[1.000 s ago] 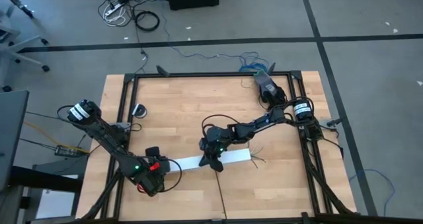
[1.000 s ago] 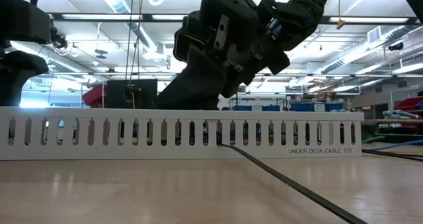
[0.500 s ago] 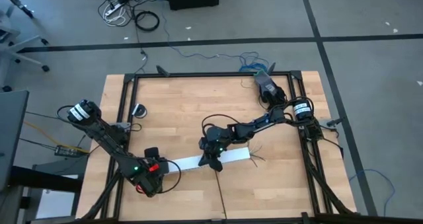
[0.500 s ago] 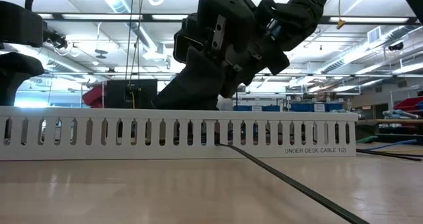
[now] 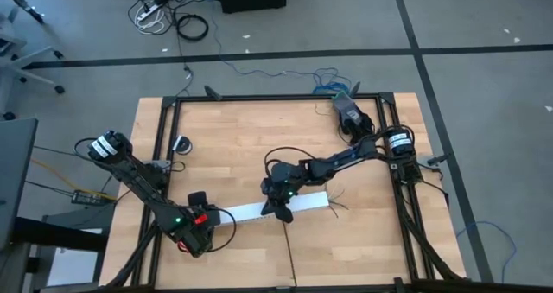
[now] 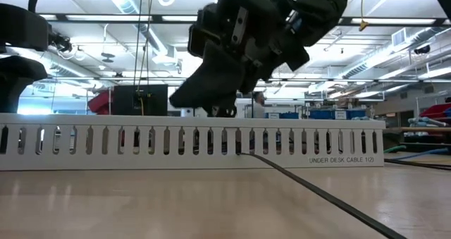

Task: Ziptie cables
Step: Close the lid on the cable duct

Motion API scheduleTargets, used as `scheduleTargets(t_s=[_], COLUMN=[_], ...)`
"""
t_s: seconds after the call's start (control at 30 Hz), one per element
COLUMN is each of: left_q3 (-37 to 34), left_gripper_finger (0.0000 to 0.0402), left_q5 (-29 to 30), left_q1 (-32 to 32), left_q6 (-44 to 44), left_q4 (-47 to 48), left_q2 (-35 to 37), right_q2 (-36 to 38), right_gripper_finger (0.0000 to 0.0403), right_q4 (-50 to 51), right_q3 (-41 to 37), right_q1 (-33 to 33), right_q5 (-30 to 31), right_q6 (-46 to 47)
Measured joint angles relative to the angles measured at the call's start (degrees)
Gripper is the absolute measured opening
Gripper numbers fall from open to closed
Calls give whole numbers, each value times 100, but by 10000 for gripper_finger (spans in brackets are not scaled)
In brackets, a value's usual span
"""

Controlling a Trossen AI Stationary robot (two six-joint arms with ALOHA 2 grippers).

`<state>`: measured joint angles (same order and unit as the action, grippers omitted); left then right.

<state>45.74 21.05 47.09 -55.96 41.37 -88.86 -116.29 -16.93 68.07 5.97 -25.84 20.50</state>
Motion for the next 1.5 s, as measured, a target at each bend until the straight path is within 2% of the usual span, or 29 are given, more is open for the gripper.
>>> scheduleTargets(t_s=[0.23, 0.57, 0.93, 1.13, 1.3, 1.5], left_q3=[0, 0, 0, 0, 0, 0], left_gripper_finger=[266, 263, 216, 205, 206, 231], left_q5=[49, 121, 180, 182, 252, 263], left_q1=[0, 0, -21, -22, -22, -22], left_q6=[-23, -1, 69, 84, 135, 132], left_q4=[21, -47, -123, -136, -282, -281], left_q2=[0, 0, 0, 0, 0, 0], right_q2=[103, 122, 122, 120, 118, 116], right_gripper_finger=[0, 0, 0, 0, 0, 0], right_q4=[254, 781, 796, 772, 772, 772], right_q3=[7, 20, 20, 20, 20, 20], right_q1=[42, 77, 77, 77, 77, 77], right_q5=[-42, 419, 463, 477, 464, 408], right_q6=[-1, -12, -55, -71, -69, -69])
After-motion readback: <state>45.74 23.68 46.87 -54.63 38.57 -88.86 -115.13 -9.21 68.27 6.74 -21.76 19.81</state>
